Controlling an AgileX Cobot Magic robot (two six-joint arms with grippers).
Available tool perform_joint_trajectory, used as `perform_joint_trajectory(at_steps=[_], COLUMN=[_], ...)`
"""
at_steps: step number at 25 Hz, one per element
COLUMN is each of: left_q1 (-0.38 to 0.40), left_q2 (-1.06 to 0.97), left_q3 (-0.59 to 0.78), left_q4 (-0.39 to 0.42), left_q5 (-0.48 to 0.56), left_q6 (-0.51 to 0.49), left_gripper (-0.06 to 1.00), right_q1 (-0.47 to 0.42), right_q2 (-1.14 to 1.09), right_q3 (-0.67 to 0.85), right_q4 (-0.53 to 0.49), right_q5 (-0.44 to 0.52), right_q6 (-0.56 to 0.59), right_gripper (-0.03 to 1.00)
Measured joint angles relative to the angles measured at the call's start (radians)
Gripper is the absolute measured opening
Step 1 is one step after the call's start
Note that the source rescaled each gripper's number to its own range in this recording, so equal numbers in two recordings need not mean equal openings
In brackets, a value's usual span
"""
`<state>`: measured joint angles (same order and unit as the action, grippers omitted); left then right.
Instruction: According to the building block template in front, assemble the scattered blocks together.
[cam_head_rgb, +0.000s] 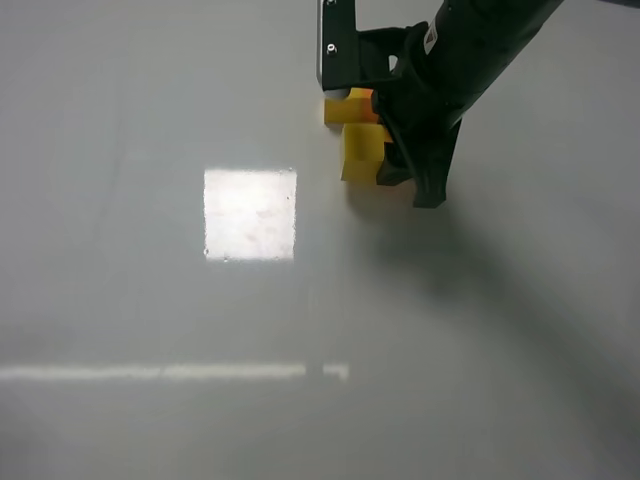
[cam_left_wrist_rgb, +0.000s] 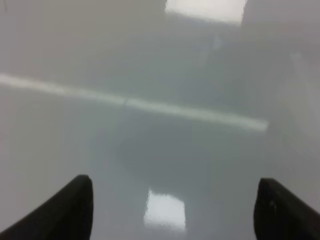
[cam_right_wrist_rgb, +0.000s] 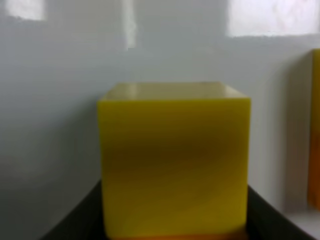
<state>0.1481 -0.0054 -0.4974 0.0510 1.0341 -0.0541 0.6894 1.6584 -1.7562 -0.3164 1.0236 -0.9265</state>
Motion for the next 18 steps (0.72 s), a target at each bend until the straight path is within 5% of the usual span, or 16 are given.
perform_joint_trajectory(at_steps=[18], left_q1=[0.000], left_q2=[0.000], left_q3=[0.000], left_q4=[0.000], left_q5=[0.000], left_q6=[0.000], left_gripper=[0.77], right_q1=[-0.005], right_q2=[0.040], right_q3=[0.007], right_q4=[0.047], right_q5=[-0.045], right_q6=[-0.023], right_gripper=[0.02])
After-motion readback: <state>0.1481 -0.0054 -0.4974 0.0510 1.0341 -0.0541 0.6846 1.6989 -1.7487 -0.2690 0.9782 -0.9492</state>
